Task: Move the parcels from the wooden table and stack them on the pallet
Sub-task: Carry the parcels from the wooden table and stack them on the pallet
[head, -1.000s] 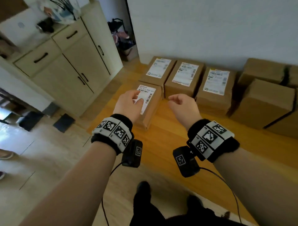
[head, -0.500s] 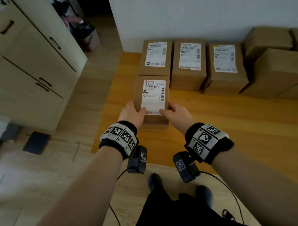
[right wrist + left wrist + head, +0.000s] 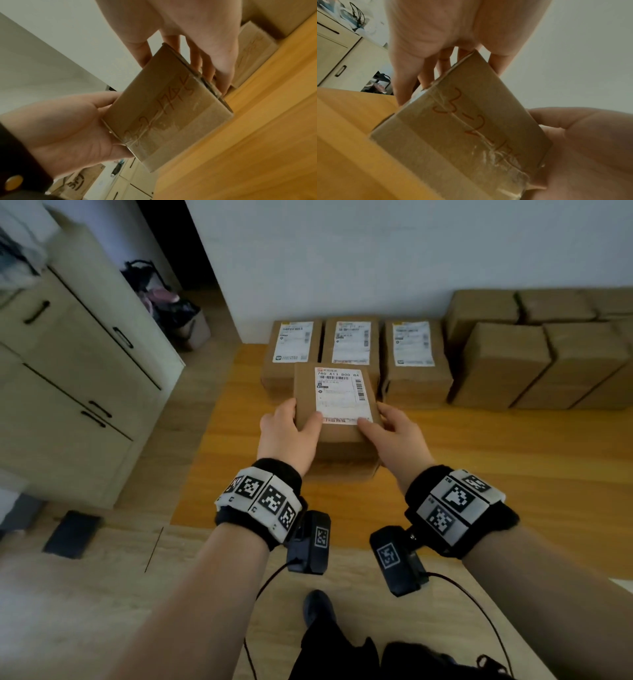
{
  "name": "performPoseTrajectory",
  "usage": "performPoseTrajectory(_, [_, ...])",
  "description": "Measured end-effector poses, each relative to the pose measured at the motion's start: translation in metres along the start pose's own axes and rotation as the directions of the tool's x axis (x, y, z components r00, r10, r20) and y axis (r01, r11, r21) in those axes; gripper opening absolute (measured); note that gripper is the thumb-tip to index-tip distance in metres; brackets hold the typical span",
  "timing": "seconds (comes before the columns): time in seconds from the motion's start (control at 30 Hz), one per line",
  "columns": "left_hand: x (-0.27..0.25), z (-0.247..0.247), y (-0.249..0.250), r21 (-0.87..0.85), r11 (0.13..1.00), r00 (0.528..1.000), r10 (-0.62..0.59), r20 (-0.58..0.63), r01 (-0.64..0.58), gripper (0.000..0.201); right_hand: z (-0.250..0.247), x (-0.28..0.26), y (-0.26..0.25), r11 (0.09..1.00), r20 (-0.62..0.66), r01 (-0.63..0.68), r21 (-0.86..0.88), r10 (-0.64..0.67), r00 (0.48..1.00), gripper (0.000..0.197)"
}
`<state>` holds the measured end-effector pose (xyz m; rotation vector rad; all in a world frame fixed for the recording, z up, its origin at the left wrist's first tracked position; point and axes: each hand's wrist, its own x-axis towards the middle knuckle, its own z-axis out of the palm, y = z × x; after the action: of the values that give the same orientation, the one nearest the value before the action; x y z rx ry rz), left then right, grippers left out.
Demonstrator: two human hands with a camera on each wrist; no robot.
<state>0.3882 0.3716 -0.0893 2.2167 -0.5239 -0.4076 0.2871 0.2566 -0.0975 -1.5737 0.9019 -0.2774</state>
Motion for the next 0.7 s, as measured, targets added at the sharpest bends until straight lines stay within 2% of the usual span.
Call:
performPoseTrajectory(0.13, [-0.036,0.037,0.059,-0.04,0.993,0.992,0.109,-0.062,-0.111,0.04,-0.075,-0.025,-0.001,0.988,-0.045,0.079,0.133,-0.074,0.996,0.06])
performPoseTrajectory(0.23, [-0.063,0.074,0.115,-0.048,0.977,0.977,0.204,-0.057,-0.207,0.041,-0.148,-0.045,-0.001,0.963,-0.081,0.144,0.229,-0.128,0.988,0.06])
performPoseTrajectory(0.37, [-0.098,0.13,0.192,-0.09,0.919,0.924,0.381,-0.043,-0.383,0.04,-0.247,-0.072,0.003,0.924,-0.17,0.242,0.296,-0.198,0.965,0.061])
performPoseTrajectory(0.5, [-0.127,0.183,0.259,-0.125,0.859,0.866,0.5,-0.012,-0.497,0.038,-0.334,-0.099,0.007,0.896,-0.271,0.297,0.329,-0.212,0.939,0.056])
performPoseTrajectory(0.63, [-0.145,0.236,0.316,-0.169,0.808,0.816,0.577,0.033,-0.565,0.07,-0.408,-0.119,0.013,0.881,-0.397,0.356,0.312,-0.22,0.891,0.056])
performPoseTrajectory(0.7, [-0.154,0.259,0.347,-0.202,0.771,0.78,0.624,0.05,-0.604,0.072,-0.442,-0.124,0.017,0.871,-0.461,0.388,0.301,-0.223,0.859,0.059])
